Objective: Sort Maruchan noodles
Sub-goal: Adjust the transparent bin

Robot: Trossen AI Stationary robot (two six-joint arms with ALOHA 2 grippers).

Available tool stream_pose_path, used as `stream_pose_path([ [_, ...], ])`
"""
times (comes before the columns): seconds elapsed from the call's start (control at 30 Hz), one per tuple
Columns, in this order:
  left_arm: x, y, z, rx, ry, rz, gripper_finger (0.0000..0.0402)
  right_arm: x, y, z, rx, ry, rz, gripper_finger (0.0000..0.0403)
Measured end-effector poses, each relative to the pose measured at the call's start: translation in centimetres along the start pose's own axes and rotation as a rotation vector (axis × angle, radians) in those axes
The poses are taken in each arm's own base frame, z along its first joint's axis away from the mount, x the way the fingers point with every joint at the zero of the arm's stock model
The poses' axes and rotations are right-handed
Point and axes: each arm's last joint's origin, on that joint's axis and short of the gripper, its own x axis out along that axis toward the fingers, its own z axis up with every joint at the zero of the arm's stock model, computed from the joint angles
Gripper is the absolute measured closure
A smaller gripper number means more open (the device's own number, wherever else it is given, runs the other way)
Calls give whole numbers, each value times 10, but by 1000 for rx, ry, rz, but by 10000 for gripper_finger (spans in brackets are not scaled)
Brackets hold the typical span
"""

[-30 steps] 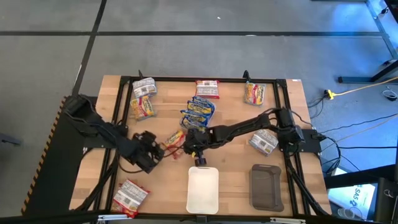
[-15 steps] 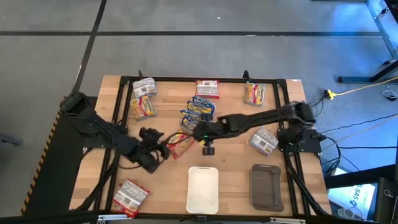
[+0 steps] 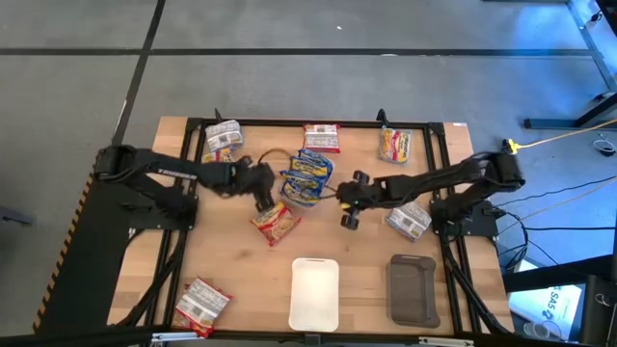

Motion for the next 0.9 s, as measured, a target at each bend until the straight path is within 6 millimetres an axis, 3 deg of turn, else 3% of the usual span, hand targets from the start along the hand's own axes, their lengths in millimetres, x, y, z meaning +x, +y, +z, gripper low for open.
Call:
stream_pose_path([
  [0.2, 19, 33, 9, 83, 11, -117, 218, 13, -23, -5, 83, -87, -2, 327],
  [0.3, 31, 38, 13, 83, -6, -183, 218, 14, -31, -1, 96, -118, -15, 327],
  [0.5, 51, 31, 19, 77, -65, -232, 218, 20, -44, 2, 110, -141, -38, 327],
  [0.9, 66, 4, 23, 80, -135, -325, 218, 32, -64, -3, 82, -100, -69, 327],
])
